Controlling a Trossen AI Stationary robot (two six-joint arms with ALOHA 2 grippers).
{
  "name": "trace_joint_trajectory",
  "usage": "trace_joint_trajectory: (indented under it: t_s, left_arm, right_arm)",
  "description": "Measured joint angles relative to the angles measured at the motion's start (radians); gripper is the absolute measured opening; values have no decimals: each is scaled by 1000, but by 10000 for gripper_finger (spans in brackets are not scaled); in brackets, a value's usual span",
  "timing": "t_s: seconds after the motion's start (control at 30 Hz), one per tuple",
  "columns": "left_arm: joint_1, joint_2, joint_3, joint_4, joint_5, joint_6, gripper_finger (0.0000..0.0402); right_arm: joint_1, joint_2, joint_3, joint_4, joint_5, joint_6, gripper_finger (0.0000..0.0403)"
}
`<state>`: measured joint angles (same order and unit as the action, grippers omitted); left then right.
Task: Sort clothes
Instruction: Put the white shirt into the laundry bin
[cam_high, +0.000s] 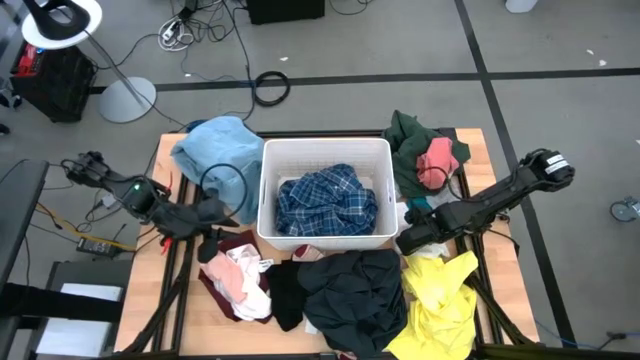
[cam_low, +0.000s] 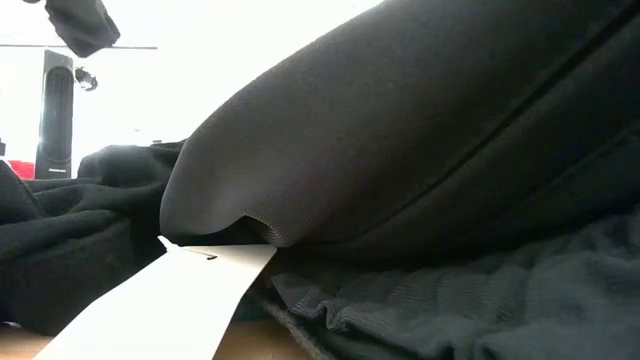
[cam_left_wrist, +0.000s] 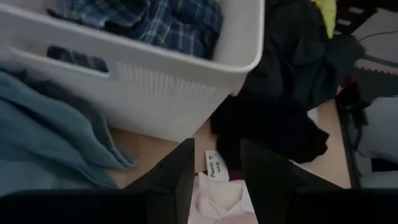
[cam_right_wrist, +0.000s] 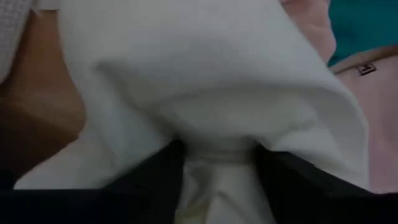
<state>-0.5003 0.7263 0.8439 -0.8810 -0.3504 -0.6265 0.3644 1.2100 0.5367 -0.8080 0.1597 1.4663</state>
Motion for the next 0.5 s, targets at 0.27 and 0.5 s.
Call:
trace_joint_trajectory:
  t_s: [0.27,0.5]
  left_arm:
    - [0,-1,-59,-1,1,-84,136]
    - [0,-1,-138,3,17,-153,136]
  right_arm:
    - [13,-40,114,-156,19,-35,19]
    - [45,-75,427,-557,143,-16,8]
